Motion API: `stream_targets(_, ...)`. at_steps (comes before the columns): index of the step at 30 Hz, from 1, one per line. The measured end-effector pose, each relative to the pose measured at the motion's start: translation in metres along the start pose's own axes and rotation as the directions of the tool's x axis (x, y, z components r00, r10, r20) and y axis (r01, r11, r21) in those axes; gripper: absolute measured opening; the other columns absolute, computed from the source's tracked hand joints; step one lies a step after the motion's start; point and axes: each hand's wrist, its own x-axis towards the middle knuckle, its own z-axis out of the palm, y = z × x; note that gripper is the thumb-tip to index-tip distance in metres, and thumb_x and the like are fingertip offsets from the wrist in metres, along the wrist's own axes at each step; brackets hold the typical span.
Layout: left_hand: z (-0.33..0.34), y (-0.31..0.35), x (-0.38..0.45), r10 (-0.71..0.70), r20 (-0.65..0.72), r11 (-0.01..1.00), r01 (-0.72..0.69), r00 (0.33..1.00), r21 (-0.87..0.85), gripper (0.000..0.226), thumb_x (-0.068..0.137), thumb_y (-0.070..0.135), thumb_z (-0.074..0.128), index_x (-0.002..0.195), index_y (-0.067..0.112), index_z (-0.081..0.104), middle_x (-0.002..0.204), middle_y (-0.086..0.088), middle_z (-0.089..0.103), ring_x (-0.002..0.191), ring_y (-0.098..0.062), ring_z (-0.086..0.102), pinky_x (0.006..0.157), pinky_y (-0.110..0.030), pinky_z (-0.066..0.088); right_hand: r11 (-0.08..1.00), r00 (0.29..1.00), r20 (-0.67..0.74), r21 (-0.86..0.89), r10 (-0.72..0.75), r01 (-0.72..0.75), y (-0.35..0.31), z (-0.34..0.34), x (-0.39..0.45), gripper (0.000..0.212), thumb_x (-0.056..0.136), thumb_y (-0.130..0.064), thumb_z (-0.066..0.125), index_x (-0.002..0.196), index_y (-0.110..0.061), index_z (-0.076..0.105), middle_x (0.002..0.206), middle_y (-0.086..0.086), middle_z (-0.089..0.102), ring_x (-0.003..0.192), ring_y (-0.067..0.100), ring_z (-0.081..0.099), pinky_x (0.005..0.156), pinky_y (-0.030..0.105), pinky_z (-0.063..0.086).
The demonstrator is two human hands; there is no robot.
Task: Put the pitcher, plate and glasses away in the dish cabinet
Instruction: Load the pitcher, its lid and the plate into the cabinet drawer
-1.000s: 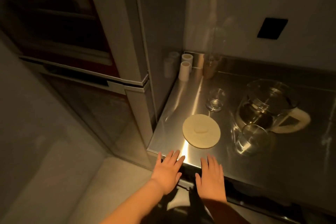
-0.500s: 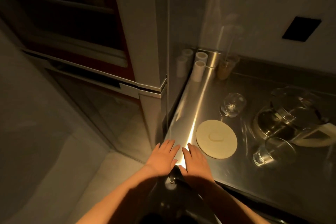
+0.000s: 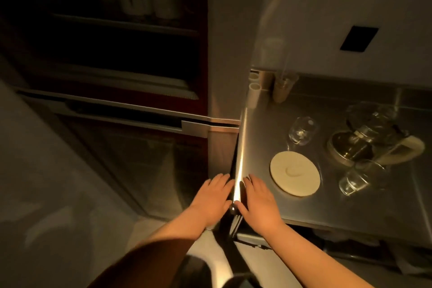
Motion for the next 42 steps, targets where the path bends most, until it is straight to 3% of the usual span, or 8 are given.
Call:
stream_targets(4, -0.033, -0.058, -0.025, 0.014, -0.143, 0.999, -0.010, 0.990, 0.032, 0.061, 0.098, 0.036, 0.037, 0.150, 0.019, 0.011, 0.157, -0.003, 0.011, 0.144, -0.019, 0.006, 0.115, -0.036, 0.009, 0.995, 0.984, -0.146, 0.013, -0.100, 0.103, -0.063, -0.021, 0.021, 0.063, 0.090, -0.038, 0.054, 0.144, -0.015, 0.031, 0.151, 0.007, 0.029, 0.139, 0.022, 0.027, 0.112, 0.034, 0.022)
stream_targets(8, -0.075, -0.119, -0.055, 0.017, -0.332, 0.998, 0.007, 0.943, 0.069, 0.057, 0.096, 0.033, 0.042, 0.147, 0.018, 0.023, 0.151, -0.003, 0.026, 0.140, -0.018, 0.020, 0.113, -0.031, 0.014, 0.971, 0.932, -0.291, 0.038, -0.213, 0.234, -0.128, -0.045, 0.042, 0.053, 0.087, -0.025, 0.059, 0.135, -0.010, 0.045, 0.137, 0.010, 0.047, 0.126, 0.025, 0.043, 0.103, 0.035, 0.037)
stream_targets(12, -0.110, -0.167, -0.074, -0.031, -0.458, 0.992, 0.082, 0.888, 0.092, 0.060, 0.092, 0.030, 0.048, 0.146, 0.016, 0.026, 0.151, -0.006, 0.028, 0.139, -0.020, 0.022, 0.114, -0.031, 0.014, 0.934, 0.876, -0.328, -0.067, -0.354, 0.352, -0.183, -0.067, 0.070, 0.059, 0.084, -0.020, 0.060, 0.138, -0.008, 0.041, 0.140, 0.012, 0.042, 0.131, 0.027, 0.038, 0.108, 0.036, 0.032)
stream_targets(18, -0.120, -0.206, -0.077, -0.142, -0.377, 0.972, 0.201, 0.915, 0.123, 0.064, 0.096, 0.032, 0.041, 0.149, 0.014, 0.010, 0.156, -0.007, 0.013, 0.144, -0.023, 0.006, 0.116, -0.036, 0.002, 0.926, 0.898, -0.236, -0.167, -0.371, 0.339, -0.231, -0.074, 0.103, 0.069, 0.088, -0.024, 0.055, 0.147, -0.008, 0.023, 0.152, 0.012, 0.025, 0.141, 0.027, 0.020, 0.117, 0.036, 0.014)
stream_targets(25, -0.114, -0.218, -0.080, -0.126, -0.381, 0.977, 0.181, 0.916, 0.114, 0.067, 0.094, 0.026, 0.044, 0.149, 0.017, 0.007, 0.155, -0.006, 0.017, 0.143, -0.023, 0.010, 0.117, -0.038, 0.006, 0.936, 0.928, -0.212, -0.247, -0.306, 0.252, -0.237, -0.059, 0.106, 0.082, 0.080, -0.020, 0.062, 0.147, -0.006, 0.018, 0.150, 0.014, 0.027, 0.138, 0.029, 0.022, 0.118, 0.037, 0.008)
stream_targets(33, -0.115, -0.211, -0.080, -0.165, -0.408, 0.982, 0.189, 0.898, 0.017, 0.067, 0.093, 0.018, 0.045, 0.149, 0.014, 0.008, 0.155, -0.009, 0.014, 0.144, -0.025, 0.007, 0.118, -0.038, 0.006, 0.977, 0.933, -0.289, -0.082, -0.213, 0.198, -0.246, -0.059, 0.107, 0.071, 0.078, -0.012, 0.059, 0.143, -0.007, 0.031, 0.145, 0.012, 0.036, 0.136, 0.027, 0.027, 0.117, 0.035, 0.013)
stream_targets(42, -0.123, -0.212, -0.078, -0.147, -0.347, 0.988, 0.157, 0.926, 0.002, 0.068, 0.093, 0.022, 0.049, 0.148, 0.011, 0.011, 0.154, -0.013, 0.014, 0.143, -0.029, 0.007, 0.118, -0.038, 0.003, 0.988, 0.924, -0.363, 0.045, -0.121, 0.147, -0.254, -0.061, 0.112, 0.051, 0.087, -0.012, 0.052, 0.137, -0.008, 0.042, 0.135, 0.010, 0.048, 0.129, 0.023, 0.039, 0.113, 0.031, 0.020)
